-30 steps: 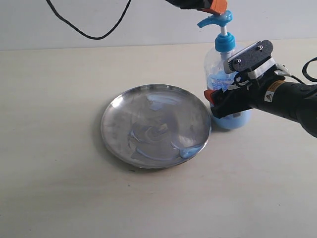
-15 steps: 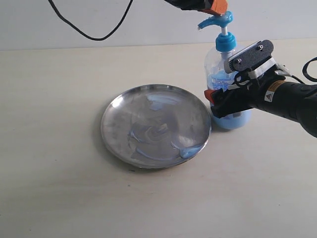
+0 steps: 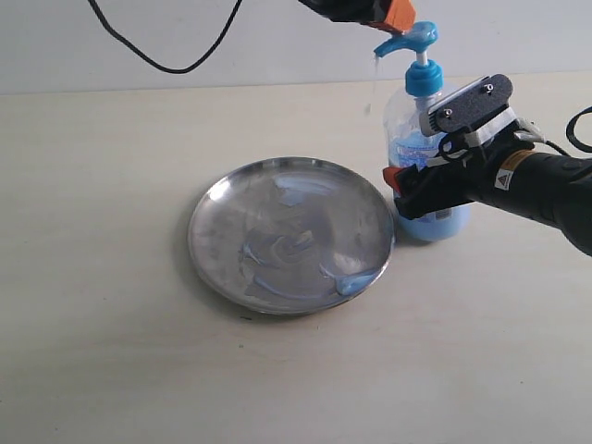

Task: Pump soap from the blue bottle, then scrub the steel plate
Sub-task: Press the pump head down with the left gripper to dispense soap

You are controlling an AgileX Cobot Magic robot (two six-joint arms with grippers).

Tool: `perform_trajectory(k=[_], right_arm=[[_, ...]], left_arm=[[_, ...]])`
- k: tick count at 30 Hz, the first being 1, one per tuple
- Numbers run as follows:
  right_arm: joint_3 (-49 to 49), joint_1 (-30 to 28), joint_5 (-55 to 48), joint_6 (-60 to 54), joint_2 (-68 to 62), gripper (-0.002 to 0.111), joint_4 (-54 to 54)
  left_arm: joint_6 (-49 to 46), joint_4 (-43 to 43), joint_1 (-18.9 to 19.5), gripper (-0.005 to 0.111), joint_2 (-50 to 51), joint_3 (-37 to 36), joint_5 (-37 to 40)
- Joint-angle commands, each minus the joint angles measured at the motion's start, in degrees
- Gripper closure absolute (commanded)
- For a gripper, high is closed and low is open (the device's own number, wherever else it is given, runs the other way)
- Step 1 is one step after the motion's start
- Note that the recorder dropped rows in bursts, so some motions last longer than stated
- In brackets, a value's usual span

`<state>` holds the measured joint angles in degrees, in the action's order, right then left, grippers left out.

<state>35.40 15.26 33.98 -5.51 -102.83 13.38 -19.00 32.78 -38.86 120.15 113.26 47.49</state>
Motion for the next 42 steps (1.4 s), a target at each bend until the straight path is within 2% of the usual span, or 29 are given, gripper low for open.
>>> perform_trajectory(k=[1,13,27,42], right_arm=[[1.0,0.1,8.3,-0.7,0.8,0.108,0.6],[1.0,0.1,8.2,-0.9,0.8,0.108,0.8],[1.0,0.1,8.2,-1.0,0.8,0.108,0.8],[1.0,0.1,8.0,-1.1,0.8,0.108,0.8]], left_arm=[[0.2,-3.7,-1.0,0.107,4.3,-1.9,9.0],[0.2,-4.4,-1.4,0.107,4.3,-1.9,8.7],[1.5,-9.2,-2.4,0.107,4.5,-1.9,9.1],[1.7,-9.5,-2.4,0.107,6.8,-1.9,9.6]])
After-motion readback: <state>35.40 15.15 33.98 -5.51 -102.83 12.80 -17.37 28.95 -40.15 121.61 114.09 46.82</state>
